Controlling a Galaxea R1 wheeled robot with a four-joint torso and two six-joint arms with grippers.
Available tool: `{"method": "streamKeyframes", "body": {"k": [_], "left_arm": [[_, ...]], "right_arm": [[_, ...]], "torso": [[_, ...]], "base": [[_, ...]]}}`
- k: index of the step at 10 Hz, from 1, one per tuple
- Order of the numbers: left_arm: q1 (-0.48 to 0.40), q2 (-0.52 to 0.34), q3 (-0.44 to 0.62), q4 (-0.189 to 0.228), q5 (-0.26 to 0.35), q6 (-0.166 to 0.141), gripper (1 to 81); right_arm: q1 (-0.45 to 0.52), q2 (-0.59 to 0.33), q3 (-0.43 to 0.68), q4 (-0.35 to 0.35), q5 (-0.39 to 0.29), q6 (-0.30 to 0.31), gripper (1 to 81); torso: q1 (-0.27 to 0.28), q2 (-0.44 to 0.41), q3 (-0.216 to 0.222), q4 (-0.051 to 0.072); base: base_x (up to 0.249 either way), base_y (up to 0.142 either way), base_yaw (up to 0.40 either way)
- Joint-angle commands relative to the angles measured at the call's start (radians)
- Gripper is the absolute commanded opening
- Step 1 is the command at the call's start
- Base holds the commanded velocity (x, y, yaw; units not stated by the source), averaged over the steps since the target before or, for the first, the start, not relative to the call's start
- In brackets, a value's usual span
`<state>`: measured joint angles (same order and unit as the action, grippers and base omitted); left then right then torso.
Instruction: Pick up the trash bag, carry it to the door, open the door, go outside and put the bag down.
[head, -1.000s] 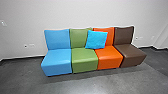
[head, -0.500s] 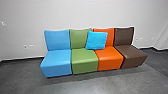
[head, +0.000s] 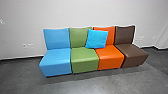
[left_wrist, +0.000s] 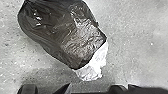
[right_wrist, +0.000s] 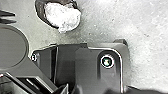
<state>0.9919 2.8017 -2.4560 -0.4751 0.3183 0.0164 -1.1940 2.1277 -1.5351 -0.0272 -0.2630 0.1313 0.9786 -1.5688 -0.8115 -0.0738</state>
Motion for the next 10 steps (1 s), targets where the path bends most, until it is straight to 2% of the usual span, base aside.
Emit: {"method": "streamKeyframes", "body": {"k": [1, 7, 8, 10], "left_arm": [[-0.088, -0.010, 0.003, -0.023, 0.079, -0.007, 81.1], [-0.081, -0.011, 0.000, -0.033, 0.079, -0.007, 81.1], [-0.081, -0.013, 0.000, -0.033, 0.079, -0.007, 81.1], [-0.083, -0.014, 0.000, -0.033, 0.079, -0.007, 81.1]], "right_arm": [[0.188, -0.065, 0.024, 0.070, -0.145, 0.001, 81.1], [0.424, -0.007, 0.009, 0.139, -0.301, 0.001, 81.1], [0.452, 0.005, 0.009, 0.165, -0.314, 0.001, 81.1], [0.484, 0.007, 0.010, 0.176, -0.349, 0.002, 81.1]], "torso": [[0.064, -0.100, 0.000, 0.000], [0.190, -0.304, -0.011, 0.000], [0.213, -0.340, -0.094, 0.000], [0.248, -0.399, -0.117, 0.000]], "base": [[0.000, 0.000, 0.000], [0.000, 0.000, 0.000], [0.000, 0.000, 0.000], [0.000, 0.000, 0.000]]}}
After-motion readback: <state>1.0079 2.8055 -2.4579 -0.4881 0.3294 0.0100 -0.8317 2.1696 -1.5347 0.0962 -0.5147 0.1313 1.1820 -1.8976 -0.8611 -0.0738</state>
